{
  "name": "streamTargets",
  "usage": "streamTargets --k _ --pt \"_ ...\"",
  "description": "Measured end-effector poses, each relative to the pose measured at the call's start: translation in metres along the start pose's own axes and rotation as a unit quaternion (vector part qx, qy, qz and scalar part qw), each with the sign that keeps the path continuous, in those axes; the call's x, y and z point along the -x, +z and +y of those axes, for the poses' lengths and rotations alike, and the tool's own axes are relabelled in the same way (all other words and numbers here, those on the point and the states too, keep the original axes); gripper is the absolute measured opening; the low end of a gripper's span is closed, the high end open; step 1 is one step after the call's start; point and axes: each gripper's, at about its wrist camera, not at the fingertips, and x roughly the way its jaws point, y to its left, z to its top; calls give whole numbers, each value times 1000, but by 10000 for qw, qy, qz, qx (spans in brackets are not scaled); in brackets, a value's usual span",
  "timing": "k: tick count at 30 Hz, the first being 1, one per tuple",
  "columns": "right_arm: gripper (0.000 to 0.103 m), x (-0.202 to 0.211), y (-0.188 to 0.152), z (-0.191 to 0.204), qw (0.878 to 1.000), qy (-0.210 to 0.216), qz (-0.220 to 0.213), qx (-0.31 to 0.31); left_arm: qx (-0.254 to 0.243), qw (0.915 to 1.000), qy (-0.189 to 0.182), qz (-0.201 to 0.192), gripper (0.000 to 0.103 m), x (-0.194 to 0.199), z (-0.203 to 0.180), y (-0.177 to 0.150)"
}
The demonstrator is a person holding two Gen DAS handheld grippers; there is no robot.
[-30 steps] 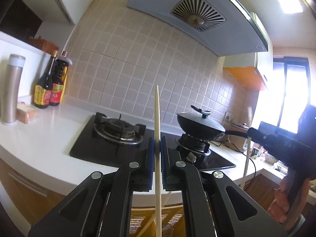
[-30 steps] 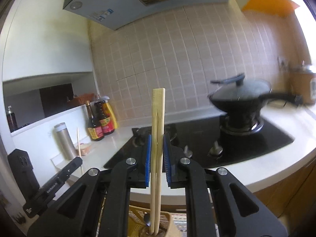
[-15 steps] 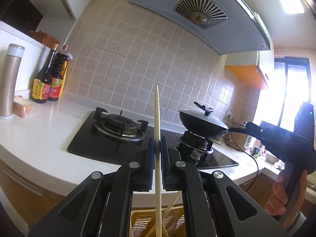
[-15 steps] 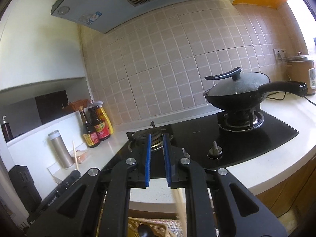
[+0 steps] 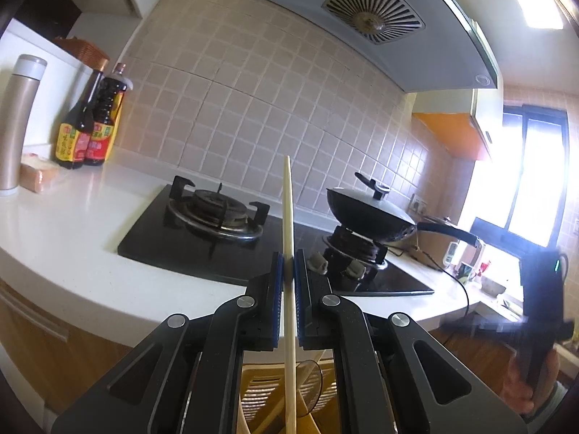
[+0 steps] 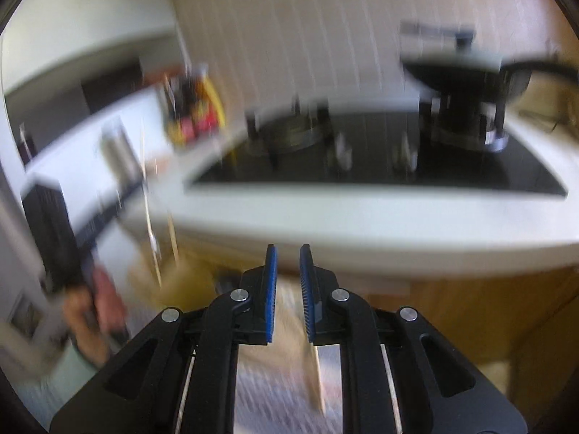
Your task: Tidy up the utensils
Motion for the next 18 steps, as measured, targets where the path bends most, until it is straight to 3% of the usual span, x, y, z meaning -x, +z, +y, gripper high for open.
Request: streamTargets --k 3,6,8,9,12,14,18 --pt "21 -27 -23 -11 9964 -33 848 47 -1 10000 62 -20 4 0 -2 -2" --pt "28 -54 -40 -16 9906 19 1364 86 -20 10000 84 -18 4 1 -4 -3" --pt "43 -70 -50 -16 9866 133 1621 130 -30 10000 76 0 4 1 -4 -4" --pt "45 -75 -53 -14 9862 47 1639 222 -42 10000 82 12 4 1 -4 -5" --pt "44 -89 -60 -10 9829 -171 1782 435 -51 9999 97 25 4 0 -3 -6" --pt "34 -95 -62 -10 9815 -259 1831 495 -34 9999 111 14 4 0 -2 -6" --pt "30 -105 -66 -10 9795 -295 1914 557 18 9999 134 45 4 -2 2 -10"
